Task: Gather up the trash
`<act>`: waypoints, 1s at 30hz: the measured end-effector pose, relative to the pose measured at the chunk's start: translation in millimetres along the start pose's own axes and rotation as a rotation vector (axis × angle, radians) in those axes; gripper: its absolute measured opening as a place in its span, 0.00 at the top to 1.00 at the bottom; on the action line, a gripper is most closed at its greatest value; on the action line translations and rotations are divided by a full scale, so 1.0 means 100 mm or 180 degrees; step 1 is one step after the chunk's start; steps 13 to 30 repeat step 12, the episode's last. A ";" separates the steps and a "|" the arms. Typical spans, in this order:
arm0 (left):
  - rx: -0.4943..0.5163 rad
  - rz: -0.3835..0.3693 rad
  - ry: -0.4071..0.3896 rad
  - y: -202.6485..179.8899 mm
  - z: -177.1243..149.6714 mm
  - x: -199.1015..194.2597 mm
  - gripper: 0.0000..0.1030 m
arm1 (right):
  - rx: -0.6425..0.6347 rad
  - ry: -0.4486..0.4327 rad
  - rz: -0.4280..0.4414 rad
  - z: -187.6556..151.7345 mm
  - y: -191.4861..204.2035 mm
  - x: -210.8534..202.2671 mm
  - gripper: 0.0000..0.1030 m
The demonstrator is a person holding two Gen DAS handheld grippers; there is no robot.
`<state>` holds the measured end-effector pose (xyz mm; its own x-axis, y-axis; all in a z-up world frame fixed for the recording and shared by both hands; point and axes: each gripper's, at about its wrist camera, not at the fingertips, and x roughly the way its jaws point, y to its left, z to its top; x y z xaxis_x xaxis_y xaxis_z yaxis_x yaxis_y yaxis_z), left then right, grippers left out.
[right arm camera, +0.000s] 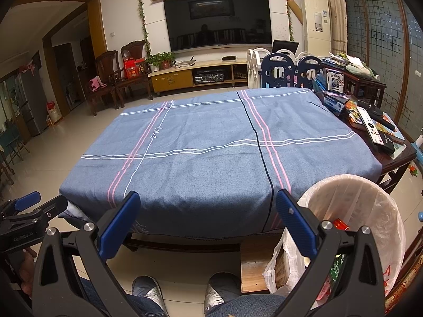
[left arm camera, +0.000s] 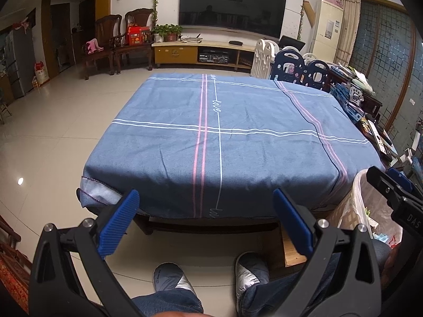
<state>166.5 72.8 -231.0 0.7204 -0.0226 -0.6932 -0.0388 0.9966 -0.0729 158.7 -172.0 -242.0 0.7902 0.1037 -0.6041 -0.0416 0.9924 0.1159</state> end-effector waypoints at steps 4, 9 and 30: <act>-0.0045 -0.0063 0.0098 0.02 0.01 0.06 0.03 | -0.0004 -0.0004 0.0000 0.00 -0.01 -0.01 0.03; -0.0017 -0.0075 0.0102 0.01 0.00 0.06 0.03 | 0.0005 0.0010 0.0000 0.00 -0.01 -0.01 0.03; -0.0003 -0.0116 0.0114 0.01 0.00 0.07 0.03 | 0.0001 0.0018 -0.0003 -0.01 -0.02 0.00 0.03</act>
